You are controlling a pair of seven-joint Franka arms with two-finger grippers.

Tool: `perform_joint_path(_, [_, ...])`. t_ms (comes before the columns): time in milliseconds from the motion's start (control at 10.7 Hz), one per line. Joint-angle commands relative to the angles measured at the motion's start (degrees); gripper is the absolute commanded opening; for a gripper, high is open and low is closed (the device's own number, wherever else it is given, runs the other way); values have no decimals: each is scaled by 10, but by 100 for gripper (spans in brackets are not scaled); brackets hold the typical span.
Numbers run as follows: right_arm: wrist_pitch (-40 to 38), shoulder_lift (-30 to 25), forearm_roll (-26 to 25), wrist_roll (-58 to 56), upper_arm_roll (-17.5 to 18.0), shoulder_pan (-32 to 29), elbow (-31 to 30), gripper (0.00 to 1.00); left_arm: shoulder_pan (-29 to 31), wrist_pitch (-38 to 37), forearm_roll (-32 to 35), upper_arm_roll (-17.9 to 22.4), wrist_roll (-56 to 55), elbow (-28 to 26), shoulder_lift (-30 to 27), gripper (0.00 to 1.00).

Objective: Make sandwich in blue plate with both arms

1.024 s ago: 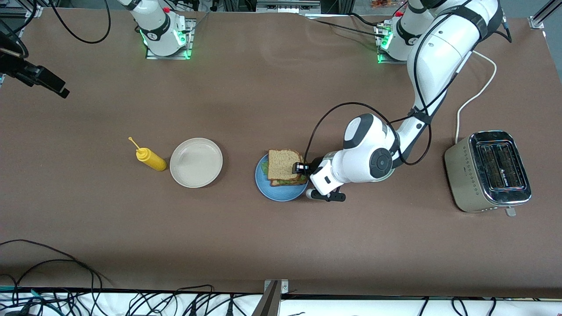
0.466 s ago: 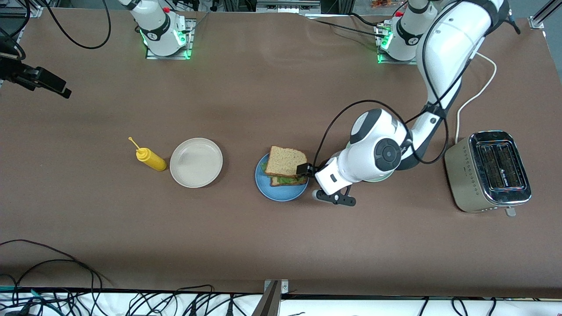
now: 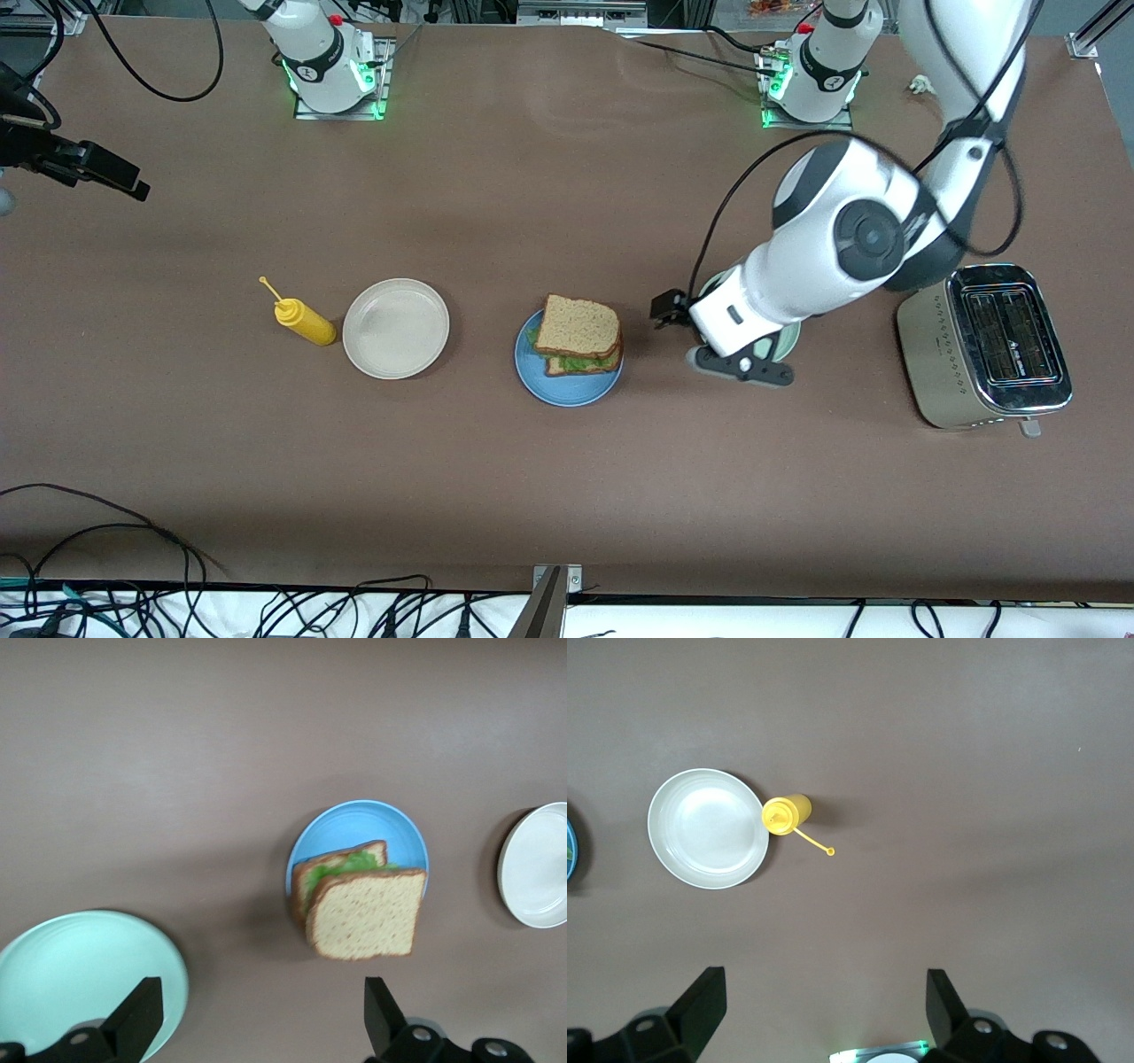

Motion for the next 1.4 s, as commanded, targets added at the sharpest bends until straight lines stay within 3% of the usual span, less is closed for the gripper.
perform_joint_path(0, [-17,7,7,-7,8,-4,17,100,9,-82,15,48,-4,-48,-114,100])
perform_joint_path(372, [-18,15,4,-9,9,0,20,100,9,-198,10,130,11,-40,-199,100])
perform_joint_path(745, [-8,24,3,-8,8,-2,23,100,8,-268,6,228,187,-40,-251,100])
perform_joint_path(1024, [-8,24,2,-9,8,-2,30,100,10,-298,9,234,195,-75,-300,100])
perform_joint_path(1304, [-8,24,-2,-11,8,-2,34,100,14,-264,15,234,196,-129,-314,100])
